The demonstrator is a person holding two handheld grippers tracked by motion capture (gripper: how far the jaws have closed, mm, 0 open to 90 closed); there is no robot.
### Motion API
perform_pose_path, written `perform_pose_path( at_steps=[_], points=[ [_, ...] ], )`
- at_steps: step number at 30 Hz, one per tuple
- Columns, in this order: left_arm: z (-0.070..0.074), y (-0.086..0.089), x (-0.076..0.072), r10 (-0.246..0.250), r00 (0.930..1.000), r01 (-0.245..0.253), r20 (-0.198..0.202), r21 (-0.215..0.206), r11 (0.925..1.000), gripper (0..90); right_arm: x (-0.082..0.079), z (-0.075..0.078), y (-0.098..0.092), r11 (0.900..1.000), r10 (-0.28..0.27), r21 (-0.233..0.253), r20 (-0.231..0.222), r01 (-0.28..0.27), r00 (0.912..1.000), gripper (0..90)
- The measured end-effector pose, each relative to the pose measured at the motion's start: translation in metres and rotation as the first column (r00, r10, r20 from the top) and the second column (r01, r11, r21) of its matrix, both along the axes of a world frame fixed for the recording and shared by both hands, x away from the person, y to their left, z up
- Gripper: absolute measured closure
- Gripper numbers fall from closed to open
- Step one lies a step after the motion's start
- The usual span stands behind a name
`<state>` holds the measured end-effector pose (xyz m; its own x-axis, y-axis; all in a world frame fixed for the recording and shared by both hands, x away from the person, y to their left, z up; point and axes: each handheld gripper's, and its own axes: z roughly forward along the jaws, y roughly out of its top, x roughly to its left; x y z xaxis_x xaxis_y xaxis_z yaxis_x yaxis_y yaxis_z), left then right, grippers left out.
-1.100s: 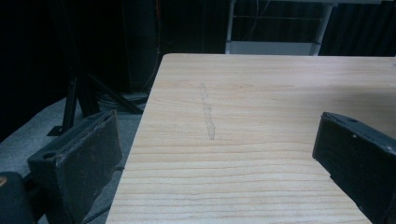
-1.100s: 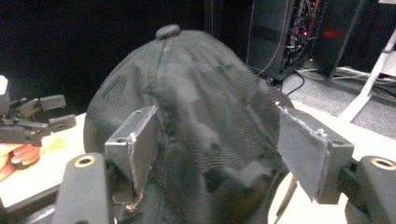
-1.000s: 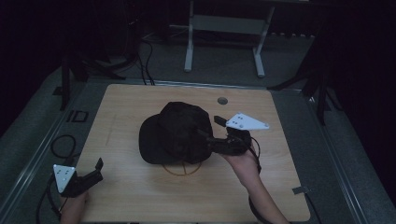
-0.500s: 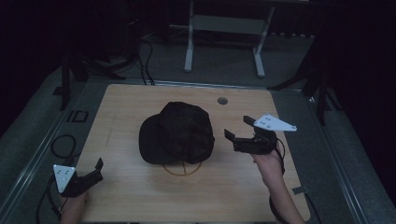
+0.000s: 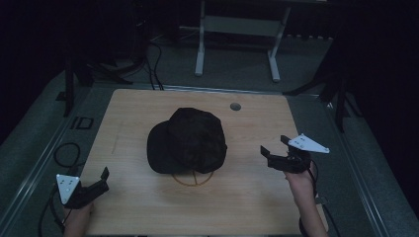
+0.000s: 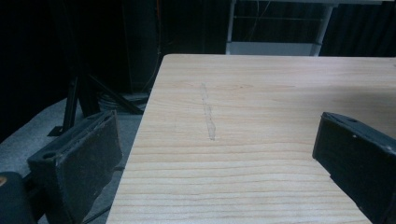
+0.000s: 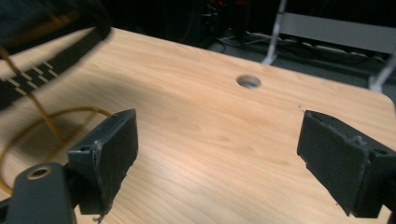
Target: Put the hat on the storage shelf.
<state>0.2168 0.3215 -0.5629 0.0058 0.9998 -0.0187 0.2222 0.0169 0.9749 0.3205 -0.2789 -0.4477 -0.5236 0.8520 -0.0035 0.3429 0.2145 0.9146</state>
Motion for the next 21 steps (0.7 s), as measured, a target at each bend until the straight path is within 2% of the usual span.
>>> perform_pose_path(
  at_steps=[5, 12, 18, 21],
  points=[
    [0.000, 0.000, 0.000, -0.001, 1.0000, 0.001, -0.002, 0.001, 1.0000, 1.8, -0.002, -0.019, -0.017, 0.999, -0.044, -0.014, -0.006, 0.044, 0.9990, 12.2],
    [0.000, 0.000, 0.000, -0.001, 1.0000, 0.001, -0.003, 0.002, 1.0000, 1.8, -0.008, -0.048, -0.046, 0.994, -0.107, -0.008, -0.034, 0.107, 0.9937, 12.2],
    [0.000, -0.001, 0.000, -0.001, 1.0000, 0.001, -0.002, 0.005, 1.0000, 1.8, -0.016, -0.065, -0.070, 0.985, -0.175, -0.014, -0.039, 0.174, 0.9838, 12.6],
    [0.000, -0.001, 0.000, -0.001, 1.0000, 0.001, -0.001, 0.005, 1.0000, 1.8, -0.019, -0.073, -0.079, 0.980, -0.199, -0.011, -0.056, 0.198, 0.9785, 12.7]
  ],
)
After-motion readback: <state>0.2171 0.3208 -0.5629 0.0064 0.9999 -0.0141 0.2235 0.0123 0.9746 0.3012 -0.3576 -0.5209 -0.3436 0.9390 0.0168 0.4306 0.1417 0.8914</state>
